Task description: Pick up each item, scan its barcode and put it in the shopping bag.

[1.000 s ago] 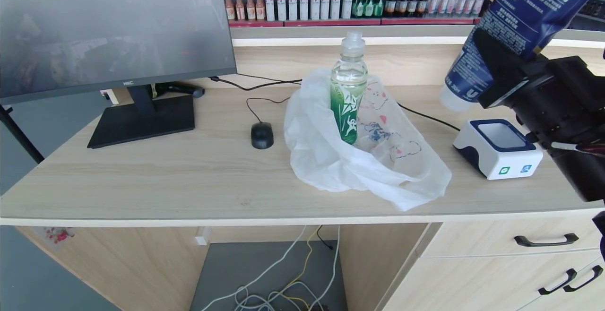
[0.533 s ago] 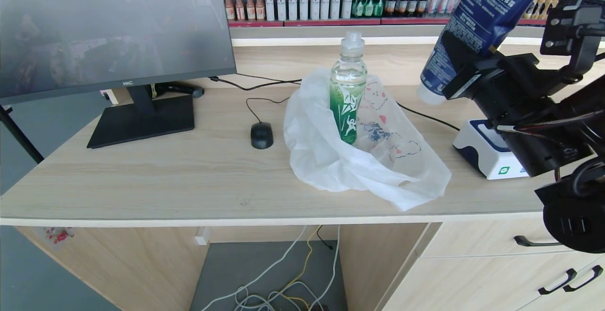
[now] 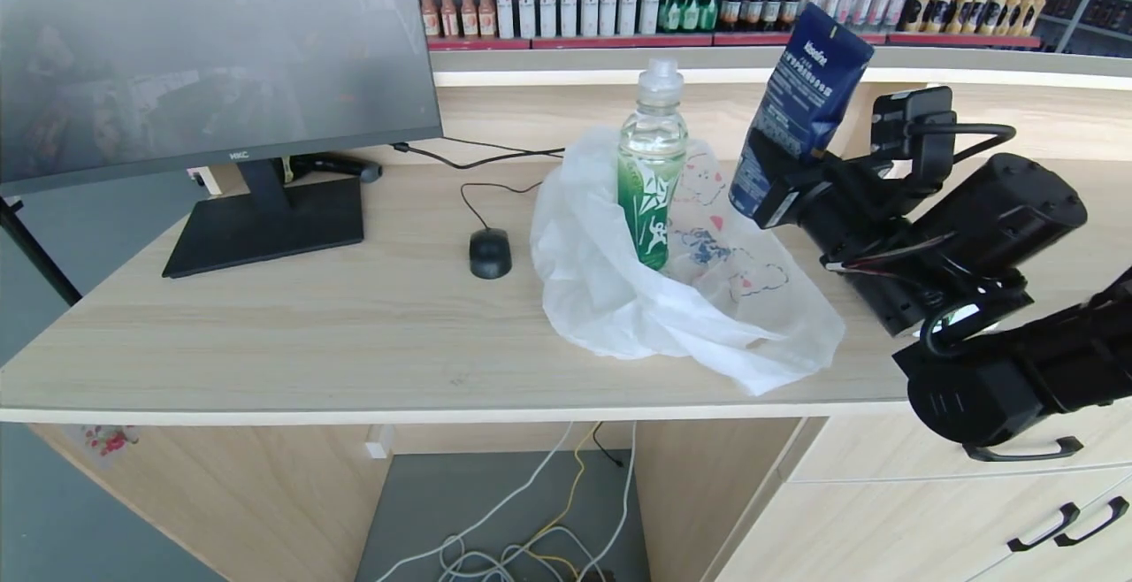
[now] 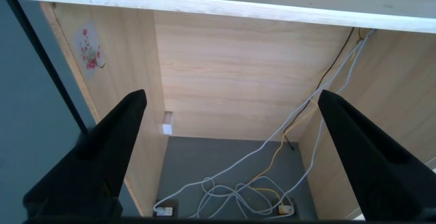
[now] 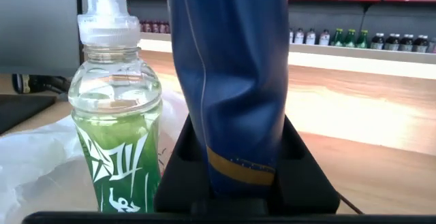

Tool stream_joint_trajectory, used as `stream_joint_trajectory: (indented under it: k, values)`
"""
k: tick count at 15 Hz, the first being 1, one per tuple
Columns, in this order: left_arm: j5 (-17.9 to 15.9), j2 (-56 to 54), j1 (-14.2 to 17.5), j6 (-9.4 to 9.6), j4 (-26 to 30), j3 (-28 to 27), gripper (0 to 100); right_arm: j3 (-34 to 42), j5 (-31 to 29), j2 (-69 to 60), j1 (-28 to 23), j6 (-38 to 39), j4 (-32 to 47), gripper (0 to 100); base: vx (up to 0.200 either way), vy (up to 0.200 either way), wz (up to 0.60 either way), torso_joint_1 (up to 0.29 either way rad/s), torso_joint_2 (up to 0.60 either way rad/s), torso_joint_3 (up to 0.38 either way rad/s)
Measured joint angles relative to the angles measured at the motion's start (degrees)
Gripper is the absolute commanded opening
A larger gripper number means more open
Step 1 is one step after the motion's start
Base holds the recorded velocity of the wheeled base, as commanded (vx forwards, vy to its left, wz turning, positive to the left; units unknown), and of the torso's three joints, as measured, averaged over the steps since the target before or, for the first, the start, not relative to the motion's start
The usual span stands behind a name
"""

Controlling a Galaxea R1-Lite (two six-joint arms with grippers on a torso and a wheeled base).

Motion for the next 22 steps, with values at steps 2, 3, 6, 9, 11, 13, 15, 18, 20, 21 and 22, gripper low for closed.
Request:
stream_joint_trajectory:
  k: [2,3,6,9,11,13,15,18,20,21,22]
  values:
    - [0.0,0.0,0.0,0.0,0.0,0.0,100,0.1,0.0,1.4,0.1,0.0,0.0,0,0.0,0.0,0.0,0.0,0.0,0.0]
    - [0.0,0.0,0.0,0.0,0.0,0.0,100,0.1,0.1,2.0,0.2,0.0,0.0,0,0.0,0.0,0.0,0.0,0.0,0.0]
    - [0.0,0.0,-0.1,0.0,0.0,0.0,100,-1.2,0.1,4.4,0.2,0.0,0.0,0,0.0,0.0,0.0,0.0,0.0,0.0]
    - [0.0,0.0,-0.1,0.0,0.0,0.0,100,-2.0,0.0,5.6,1.2,-0.1,-0.1,0,0.0,0.0,0.0,0.0,0.0,0.0]
    - [0.0,0.0,0.0,0.0,0.0,0.0,100,-2.3,0.0,6.6,1.5,-0.1,-0.1,0,0.0,0.0,0.0,0.0,0.0,0.0]
    - [0.0,0.0,0.0,0.0,0.0,0.0,100,-2.9,0.0,7.8,1.5,-0.2,0.0,0,0.0,0.0,0.0,0.0,0.0,0.0]
    - [0.0,0.0,0.0,0.0,0.0,0.0,100,-3.1,0.0,8.7,1.5,-0.4,0.0,0,0.0,0.0,0.0,0.0,0.0,0.0]
    - [0.0,0.0,0.0,0.0,0.0,0.0,100,-3.0,0.0,9.7,1.4,-0.3,0.0,0,0.0,0.0,0.0,0.0,0.0,0.0]
    - [0.0,0.0,-0.1,0.0,0.0,0.0,100,-3.0,0.0,10.3,1.3,-0.3,-0.1,0,0.0,0.0,0.0,0.0,0.0,0.0]
    - [0.0,0.0,0.0,0.0,0.0,0.0,100,-3.0,-0.1,10.6,1.3,-0.3,-0.3,0,0.0,0.0,0.0,0.0,0.0,0.0]
    - [0.0,0.0,0.0,0.0,0.0,0.0,100,-3.1,-0.2,10.9,1.3,-0.3,-0.3,0,0.0,0.0,0.0,0.0,0.0,0.0]
